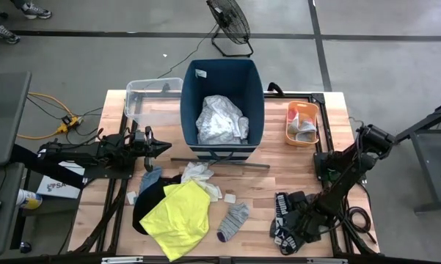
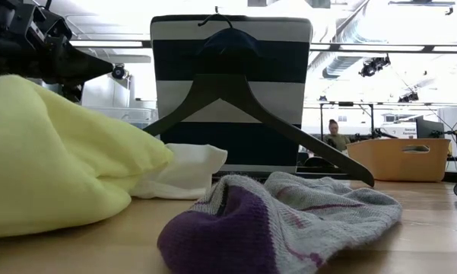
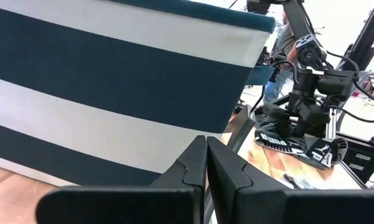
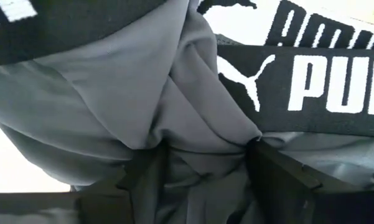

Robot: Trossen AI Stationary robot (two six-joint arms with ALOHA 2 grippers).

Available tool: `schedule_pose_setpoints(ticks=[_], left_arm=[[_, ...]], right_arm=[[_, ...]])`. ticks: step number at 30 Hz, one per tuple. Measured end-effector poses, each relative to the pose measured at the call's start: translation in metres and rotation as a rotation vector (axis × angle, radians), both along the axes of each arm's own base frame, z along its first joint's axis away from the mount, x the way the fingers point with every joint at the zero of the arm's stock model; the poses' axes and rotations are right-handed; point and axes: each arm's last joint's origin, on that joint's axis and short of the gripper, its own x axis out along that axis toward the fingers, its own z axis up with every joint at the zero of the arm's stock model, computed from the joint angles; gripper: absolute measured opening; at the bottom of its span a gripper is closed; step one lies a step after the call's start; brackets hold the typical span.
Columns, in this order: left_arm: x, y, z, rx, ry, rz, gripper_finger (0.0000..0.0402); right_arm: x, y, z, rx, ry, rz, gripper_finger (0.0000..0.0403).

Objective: Pick & Place Cloths
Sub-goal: Put the grey boxer into the transparent container

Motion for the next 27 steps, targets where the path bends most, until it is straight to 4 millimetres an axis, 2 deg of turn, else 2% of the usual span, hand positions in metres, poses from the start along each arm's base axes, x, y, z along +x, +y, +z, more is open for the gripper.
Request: schedule_pose_setpoints(ticks=[4,14,18,21,27], left_arm=[[0.0,0.0,0.0,0.0,0.0,0.0,0.001],[0.0,0.0,0.0,0.0,0.0,0.0,0.001],[0.0,0.0,0.0,0.0,0.0,0.0,0.001],[0.0,0.0,0.0,0.0,0.0,0.0,0.001],[0.0,0.0,0.0,0.0,-0.001,0.0,0.001]], right_arm=[[-0.001,-0.001,-0.001,-0.004,0.011,-0.005,0.0181],[0.002,-0.003,-0.001,0.045,0.069,-0.043,0.0025],[0.011,-0.004,0.0,0.111,0.065,-0.076,0.0015],[0.025,-0.004,0.0,0.176,0.013,-0.166,0.0009],[0.051,-0.001,0.006,0.281,-0.213,-0.279,0.0007]])
